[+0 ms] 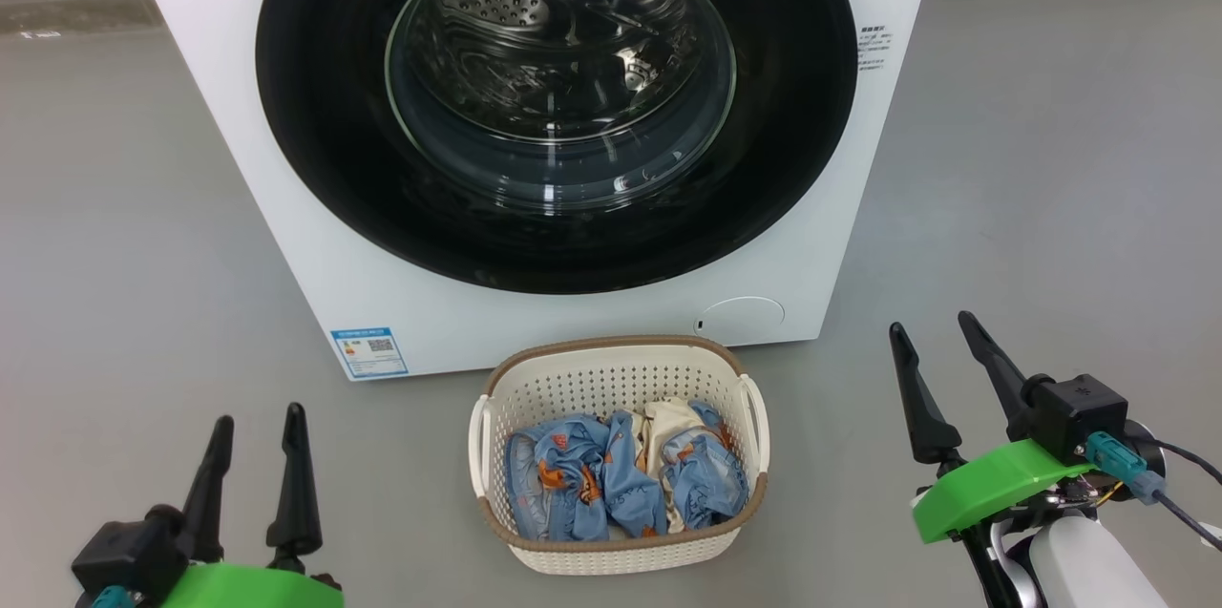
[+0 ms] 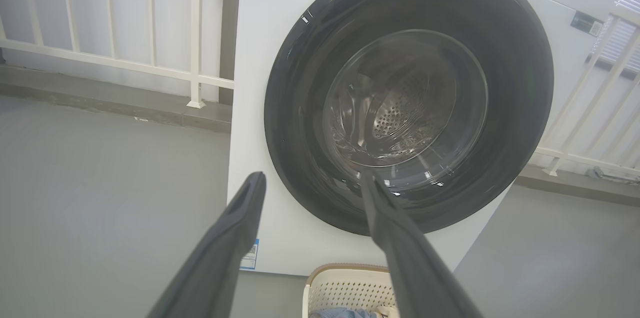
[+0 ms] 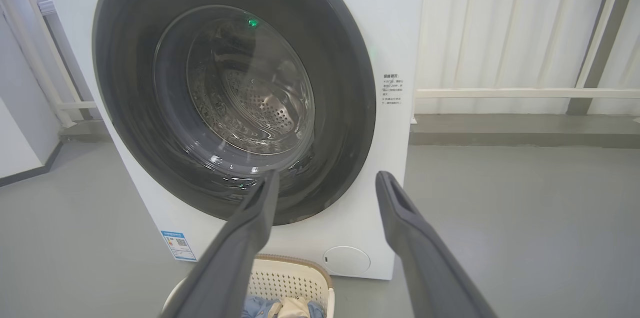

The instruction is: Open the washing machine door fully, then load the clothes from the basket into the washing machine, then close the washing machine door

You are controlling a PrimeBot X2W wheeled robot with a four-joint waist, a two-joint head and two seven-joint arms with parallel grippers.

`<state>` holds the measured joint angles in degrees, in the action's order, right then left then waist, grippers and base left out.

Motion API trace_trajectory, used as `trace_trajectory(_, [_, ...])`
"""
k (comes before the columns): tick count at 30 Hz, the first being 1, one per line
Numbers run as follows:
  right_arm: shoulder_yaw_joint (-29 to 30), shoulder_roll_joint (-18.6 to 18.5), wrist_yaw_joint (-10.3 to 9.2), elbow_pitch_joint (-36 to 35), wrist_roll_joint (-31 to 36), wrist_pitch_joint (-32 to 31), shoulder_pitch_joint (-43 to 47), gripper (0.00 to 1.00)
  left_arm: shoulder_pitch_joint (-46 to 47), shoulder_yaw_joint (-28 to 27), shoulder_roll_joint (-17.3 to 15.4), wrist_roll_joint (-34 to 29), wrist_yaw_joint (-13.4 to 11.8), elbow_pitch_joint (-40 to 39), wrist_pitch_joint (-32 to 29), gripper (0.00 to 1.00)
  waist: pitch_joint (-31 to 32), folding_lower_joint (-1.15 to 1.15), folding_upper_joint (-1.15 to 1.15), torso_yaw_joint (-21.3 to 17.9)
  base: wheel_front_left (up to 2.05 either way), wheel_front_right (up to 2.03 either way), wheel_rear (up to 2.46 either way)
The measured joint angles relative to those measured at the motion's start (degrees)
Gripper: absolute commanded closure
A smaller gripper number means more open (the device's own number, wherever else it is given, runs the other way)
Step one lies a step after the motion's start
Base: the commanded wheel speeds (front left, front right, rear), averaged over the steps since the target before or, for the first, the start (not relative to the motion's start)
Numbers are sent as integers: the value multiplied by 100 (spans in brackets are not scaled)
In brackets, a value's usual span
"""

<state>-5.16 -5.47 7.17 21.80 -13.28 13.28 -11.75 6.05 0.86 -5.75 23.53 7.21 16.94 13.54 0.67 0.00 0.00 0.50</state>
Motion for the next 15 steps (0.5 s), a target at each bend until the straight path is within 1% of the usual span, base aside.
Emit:
trace_trajectory(6, [-11,-3,1,-8,375,99,-21,0,104,12,-33,-310,7,-7,68,0,-12,0,0,15,0,0,0])
trace_trajectory(15, [-5,-3,5,-37,386,100,-21,0,110,16,-45,-313,7,-7,109,0,-19,0,0,38,0,0,0])
